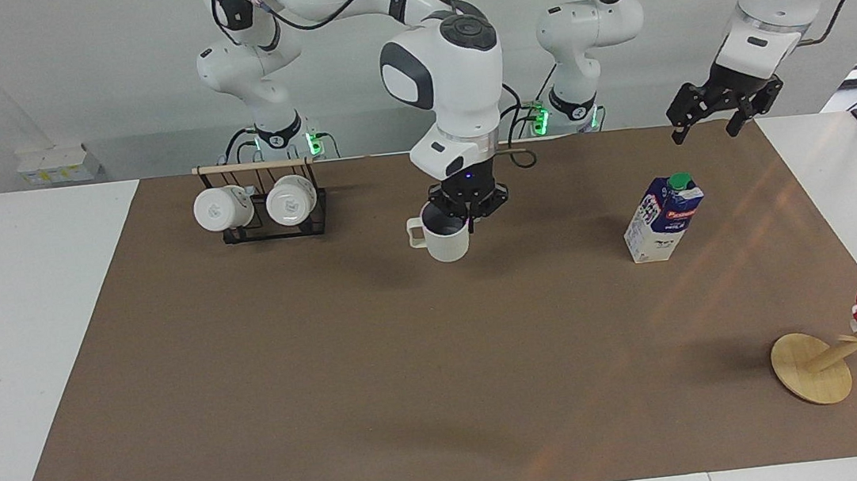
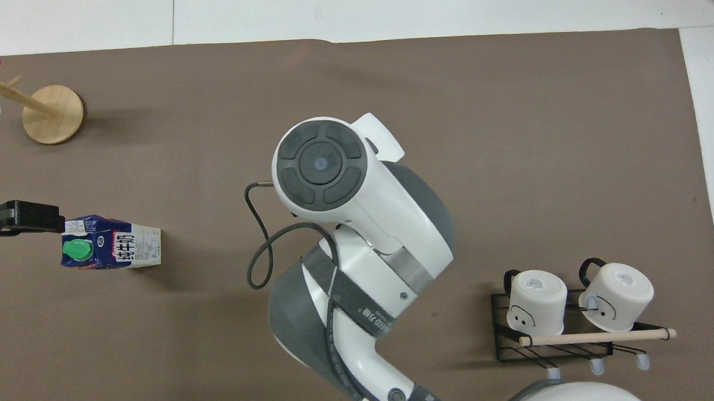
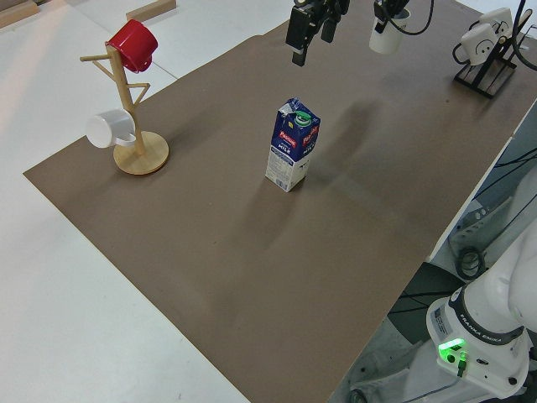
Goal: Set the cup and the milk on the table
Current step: 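Lower the white mug onto the table center and release it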
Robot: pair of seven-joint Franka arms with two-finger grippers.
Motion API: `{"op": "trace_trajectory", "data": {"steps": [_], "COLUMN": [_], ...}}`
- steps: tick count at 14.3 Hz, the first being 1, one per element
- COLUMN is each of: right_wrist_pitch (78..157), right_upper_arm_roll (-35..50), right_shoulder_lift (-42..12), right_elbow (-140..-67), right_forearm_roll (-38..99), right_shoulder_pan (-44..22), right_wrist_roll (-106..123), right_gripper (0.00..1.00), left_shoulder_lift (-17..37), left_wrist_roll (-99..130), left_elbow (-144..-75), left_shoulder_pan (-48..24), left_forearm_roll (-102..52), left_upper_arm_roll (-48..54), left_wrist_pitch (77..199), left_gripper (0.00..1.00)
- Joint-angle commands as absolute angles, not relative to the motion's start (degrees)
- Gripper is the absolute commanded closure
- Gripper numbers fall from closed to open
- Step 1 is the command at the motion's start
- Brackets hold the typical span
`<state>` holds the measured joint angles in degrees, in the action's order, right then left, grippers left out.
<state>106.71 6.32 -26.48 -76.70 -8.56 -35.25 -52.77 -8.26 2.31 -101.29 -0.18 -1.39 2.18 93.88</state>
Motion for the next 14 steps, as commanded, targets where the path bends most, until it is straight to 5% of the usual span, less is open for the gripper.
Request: {"op": "trace_trajectory", "data": {"steps": [1,12,14], "right_wrist_pitch": [110.7,119.8,119.7], "right_upper_arm_roll": [6.5,6.5,6.4], "right_shoulder_lift": [-28.5,-30.7,-30.7], "right_elbow": [-78.5,-87.7,-87.7], "right_forearm_roll": [-10.5,-11.6,-11.7], "right_shoulder_pan": [-35.9,-39.1,-39.0], "right_wrist_roll": [-58.4,-61.2,-61.3], "right_gripper": [1.0,1.0,0.54], "left_shoulder_lift": [-7.9,-7.9,-7.8], "left_wrist_roll": [2.3,2.3,2.3], "left_elbow": [-100.2,-100.2,-100.2], "left_shoulder_pan": [0.9,0.9,0.9], "left_forearm_roll": [-1.6,-1.6,-1.6], "left_upper_arm_roll": [2.8,2.8,2.8], "left_wrist_pitch": [92.7,92.7,92.7], "left_gripper": [0.0,0.0,0.0]}}
